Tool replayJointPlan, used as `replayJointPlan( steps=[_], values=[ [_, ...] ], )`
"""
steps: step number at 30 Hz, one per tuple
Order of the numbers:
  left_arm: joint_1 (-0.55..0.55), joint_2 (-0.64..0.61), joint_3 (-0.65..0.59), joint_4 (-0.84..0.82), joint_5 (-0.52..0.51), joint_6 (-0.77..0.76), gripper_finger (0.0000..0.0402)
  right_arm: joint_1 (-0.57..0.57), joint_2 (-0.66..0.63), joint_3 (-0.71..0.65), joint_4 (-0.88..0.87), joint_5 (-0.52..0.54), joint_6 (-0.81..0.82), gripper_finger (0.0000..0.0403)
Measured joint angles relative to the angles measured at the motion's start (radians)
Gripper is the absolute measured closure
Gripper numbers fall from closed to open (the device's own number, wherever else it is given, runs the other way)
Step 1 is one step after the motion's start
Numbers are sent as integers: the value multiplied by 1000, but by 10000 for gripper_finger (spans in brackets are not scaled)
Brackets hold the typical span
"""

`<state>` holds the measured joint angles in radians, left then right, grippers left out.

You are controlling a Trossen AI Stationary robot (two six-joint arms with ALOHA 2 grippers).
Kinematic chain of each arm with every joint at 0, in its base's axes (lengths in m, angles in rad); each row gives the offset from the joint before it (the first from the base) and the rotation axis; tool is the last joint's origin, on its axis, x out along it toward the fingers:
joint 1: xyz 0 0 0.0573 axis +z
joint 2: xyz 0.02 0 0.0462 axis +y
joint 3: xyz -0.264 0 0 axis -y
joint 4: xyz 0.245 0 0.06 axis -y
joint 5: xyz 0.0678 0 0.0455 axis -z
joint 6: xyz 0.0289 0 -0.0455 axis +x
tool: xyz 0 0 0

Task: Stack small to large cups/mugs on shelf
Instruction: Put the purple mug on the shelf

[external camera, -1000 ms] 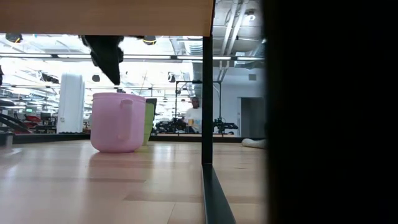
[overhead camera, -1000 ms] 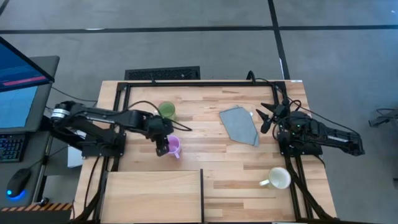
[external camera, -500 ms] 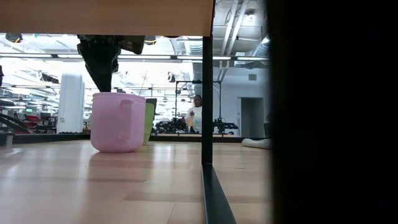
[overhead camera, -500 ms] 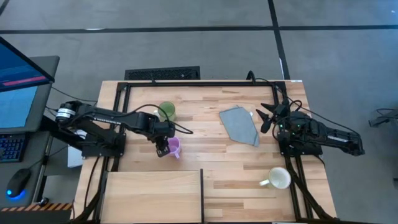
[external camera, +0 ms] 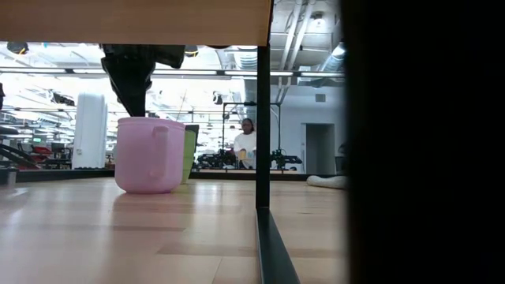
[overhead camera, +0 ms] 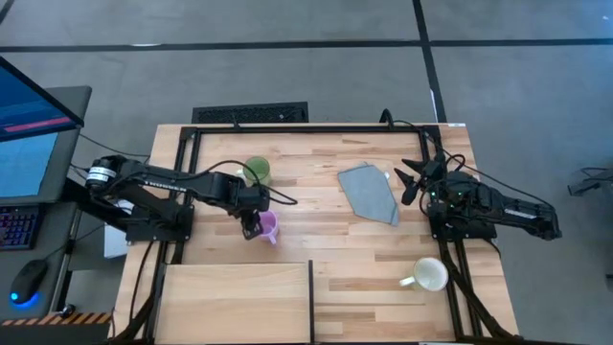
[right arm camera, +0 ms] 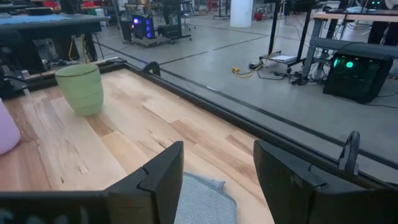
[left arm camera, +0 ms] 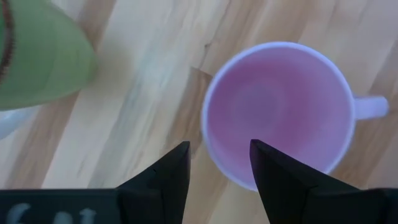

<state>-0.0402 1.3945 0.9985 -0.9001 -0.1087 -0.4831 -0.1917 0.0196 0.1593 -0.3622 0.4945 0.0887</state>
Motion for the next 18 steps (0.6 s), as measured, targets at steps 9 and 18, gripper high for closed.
replayJointPlan(
  steps=[9, 18],
  values=[
    [45, 0, -8, 2, -8, -37, 244, 0, 0, 0, 0, 0, -7, 187],
    [75, 28, -21, 20, 34, -23, 244, 0, 0, 0, 0, 0, -20, 187]
  ],
)
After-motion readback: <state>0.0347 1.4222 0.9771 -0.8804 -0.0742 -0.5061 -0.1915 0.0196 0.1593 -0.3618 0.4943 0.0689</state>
